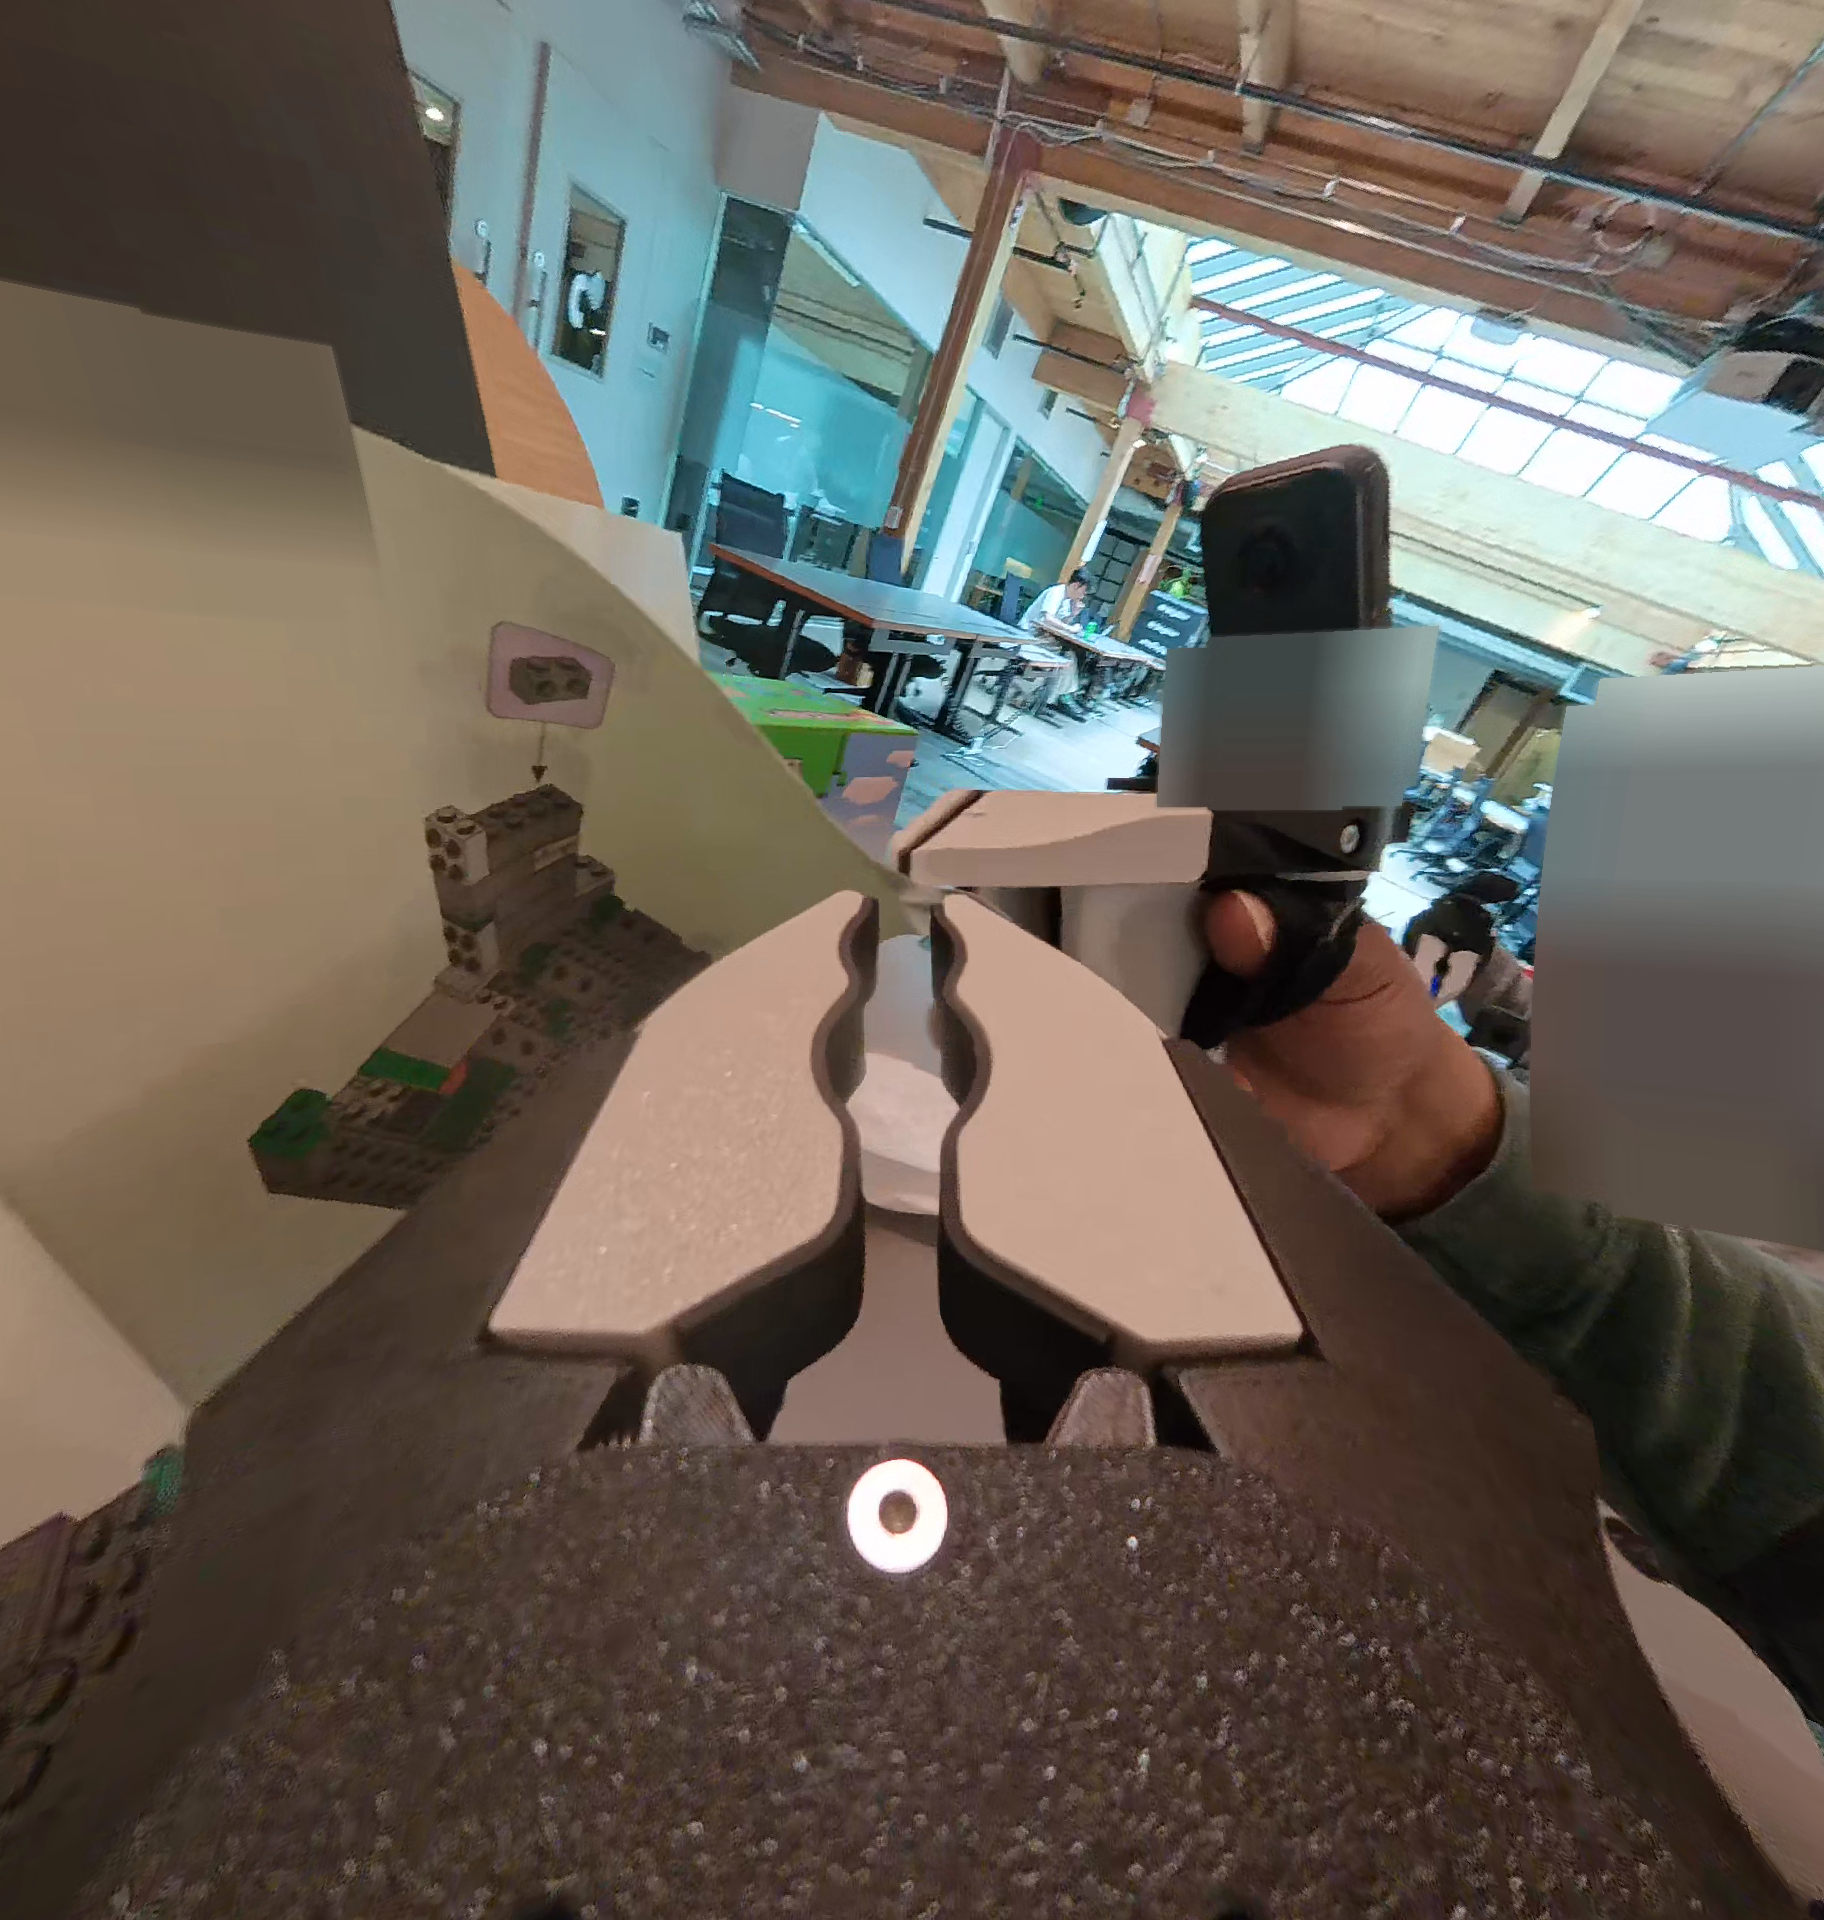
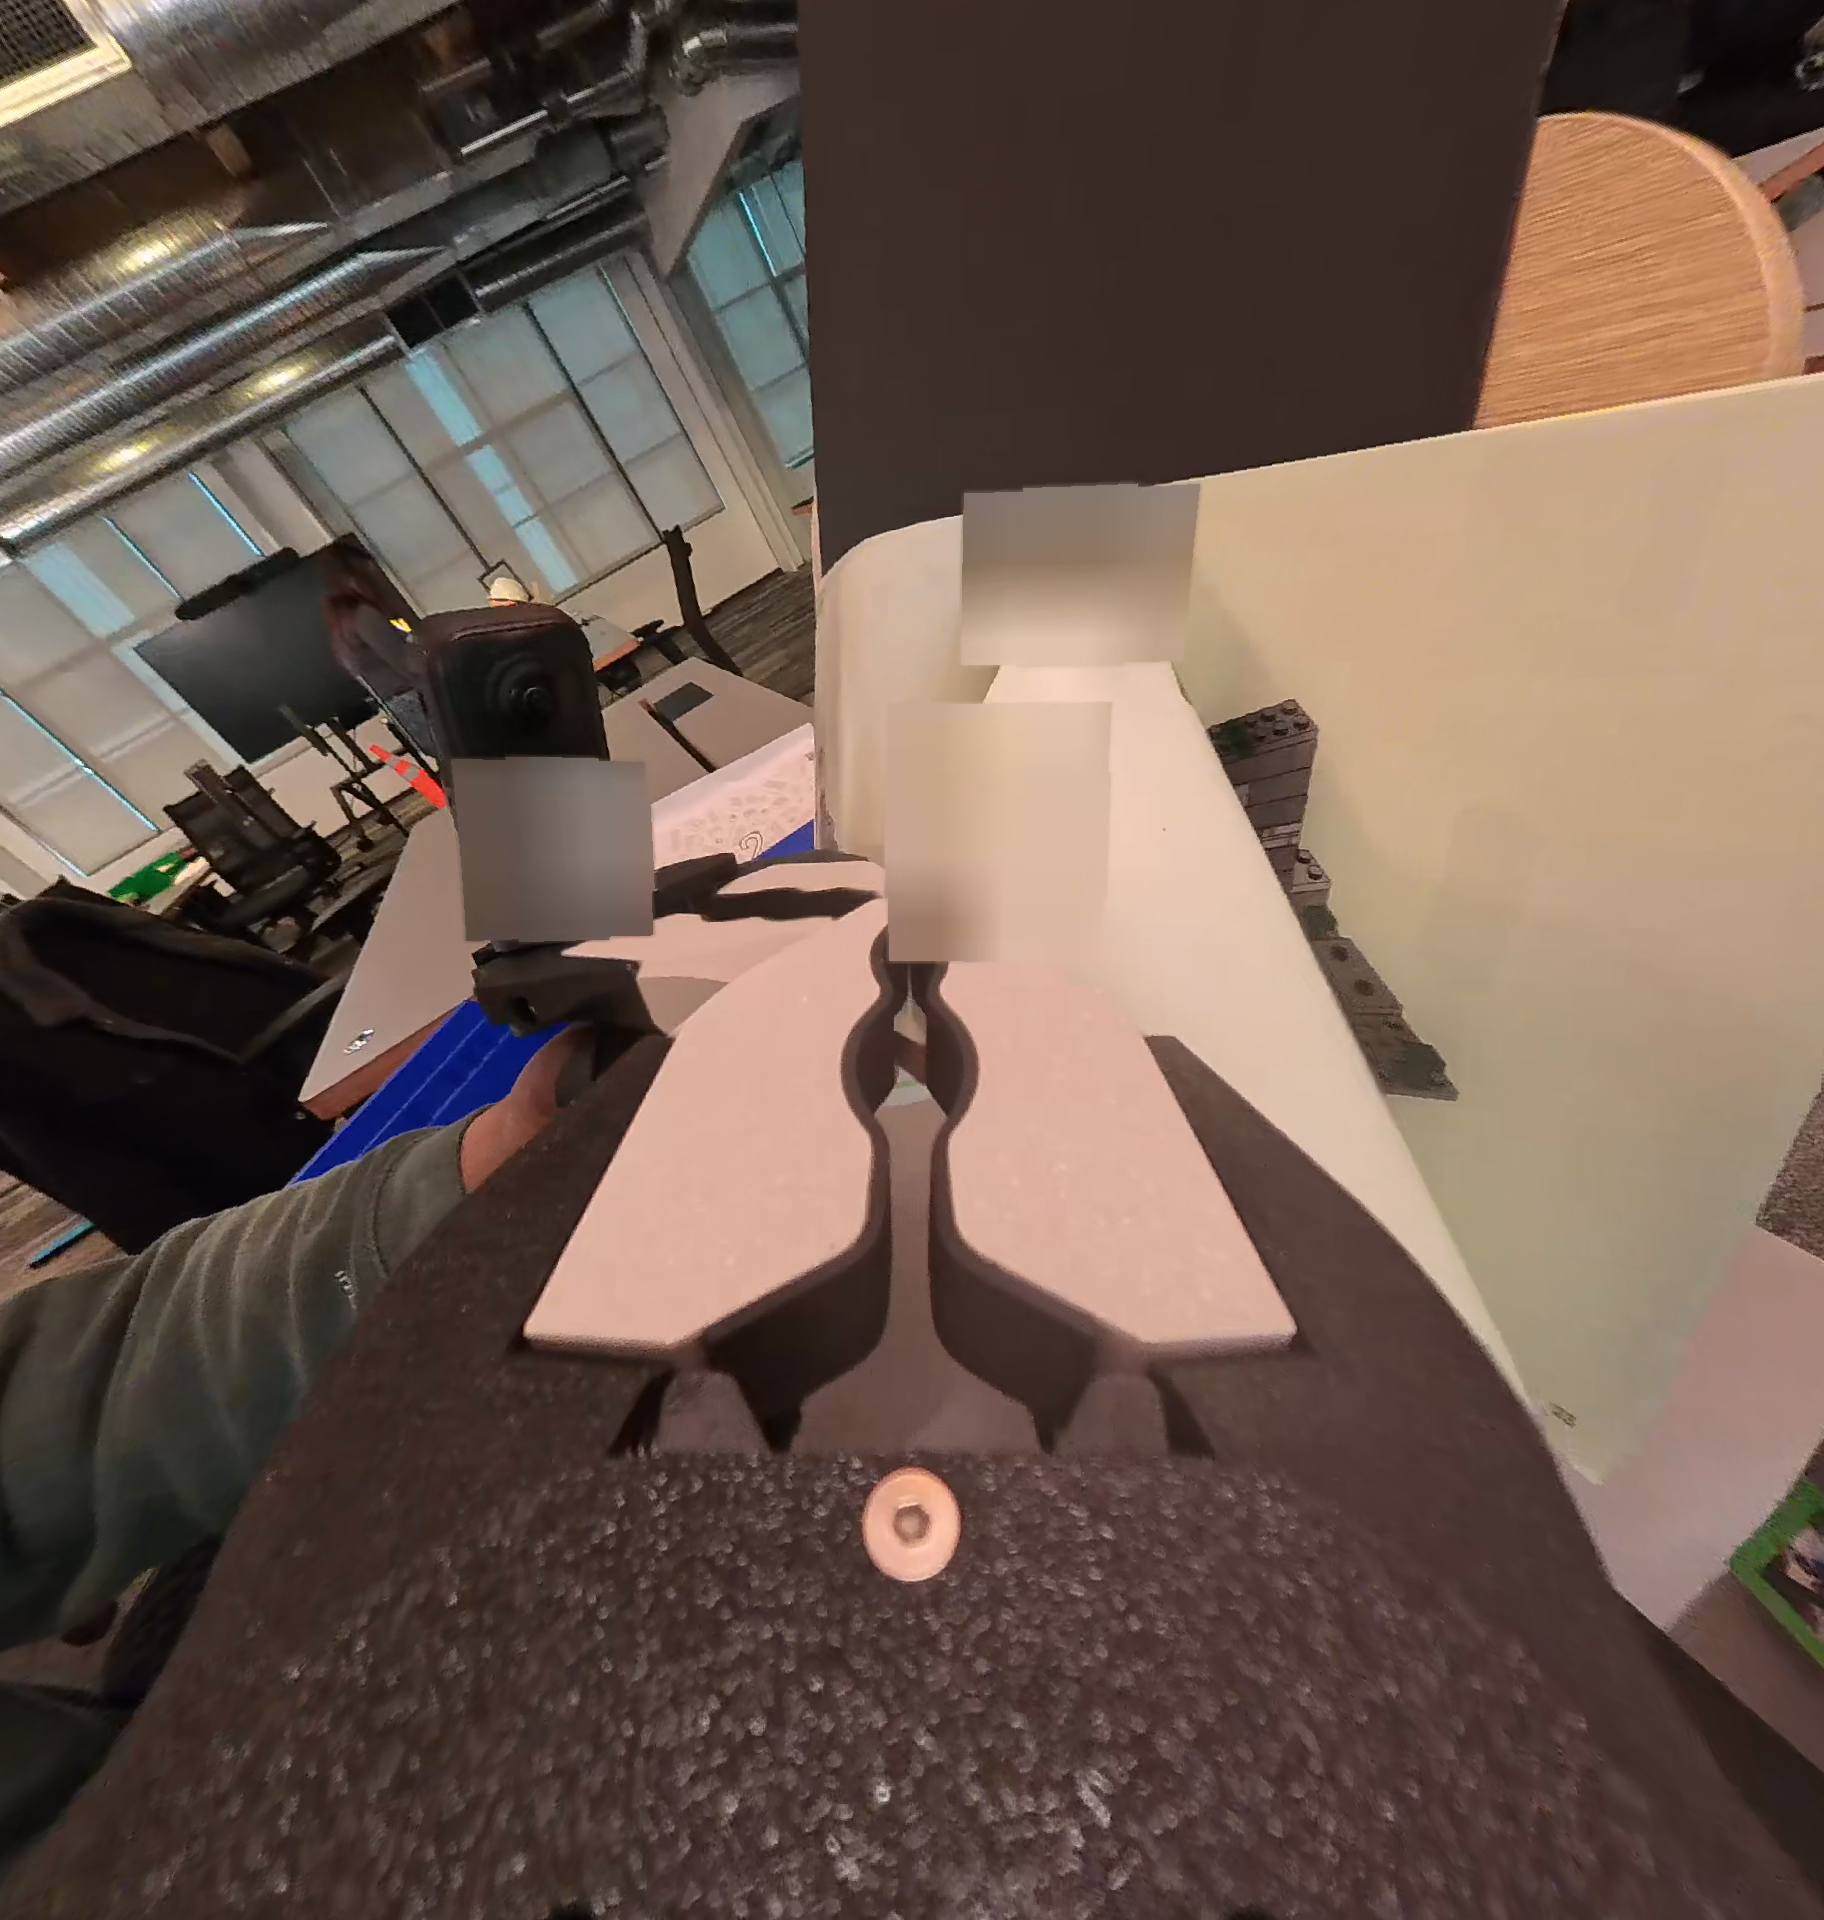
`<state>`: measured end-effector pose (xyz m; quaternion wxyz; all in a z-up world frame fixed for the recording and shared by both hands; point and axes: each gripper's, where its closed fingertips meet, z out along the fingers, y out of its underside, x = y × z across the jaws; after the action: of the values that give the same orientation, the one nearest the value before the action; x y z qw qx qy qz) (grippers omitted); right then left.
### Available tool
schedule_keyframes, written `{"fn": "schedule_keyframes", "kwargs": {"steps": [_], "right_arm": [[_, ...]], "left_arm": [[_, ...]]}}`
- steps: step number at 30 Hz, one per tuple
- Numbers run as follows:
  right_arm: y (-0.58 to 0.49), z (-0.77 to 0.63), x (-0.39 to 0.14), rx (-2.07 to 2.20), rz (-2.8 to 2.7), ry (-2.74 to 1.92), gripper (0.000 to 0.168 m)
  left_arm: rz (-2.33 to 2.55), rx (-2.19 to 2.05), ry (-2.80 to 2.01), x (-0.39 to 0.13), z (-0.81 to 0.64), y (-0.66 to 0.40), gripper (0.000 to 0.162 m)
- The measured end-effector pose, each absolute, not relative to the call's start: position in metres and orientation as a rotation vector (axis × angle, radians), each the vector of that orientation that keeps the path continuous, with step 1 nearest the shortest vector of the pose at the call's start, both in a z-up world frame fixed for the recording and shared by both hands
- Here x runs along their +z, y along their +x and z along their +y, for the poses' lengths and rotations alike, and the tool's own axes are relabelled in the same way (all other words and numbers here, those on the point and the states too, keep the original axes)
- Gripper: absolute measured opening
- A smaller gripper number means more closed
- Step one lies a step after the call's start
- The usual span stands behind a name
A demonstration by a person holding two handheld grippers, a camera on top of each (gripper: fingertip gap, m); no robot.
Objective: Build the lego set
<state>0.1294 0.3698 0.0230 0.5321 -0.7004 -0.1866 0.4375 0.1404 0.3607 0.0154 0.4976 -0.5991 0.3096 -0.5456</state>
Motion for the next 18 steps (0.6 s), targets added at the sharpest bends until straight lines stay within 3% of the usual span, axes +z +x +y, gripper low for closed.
{"fn": "schedule_keyframes", "kwargs": {"steps": [7,18], "right_arm": [[0.129,0.368,0.024,1.063,-0.438,-1.657,0.0],[0.132,0.367,0.021,1.075,-0.43,-1.656,0.0]], "left_arm": [[0.784,-1.422,-1.404,0.018,0.349,0.139,0.015],[0.883,-1.321,-1.353,0.013,0.343,0.142,0.01]]}}
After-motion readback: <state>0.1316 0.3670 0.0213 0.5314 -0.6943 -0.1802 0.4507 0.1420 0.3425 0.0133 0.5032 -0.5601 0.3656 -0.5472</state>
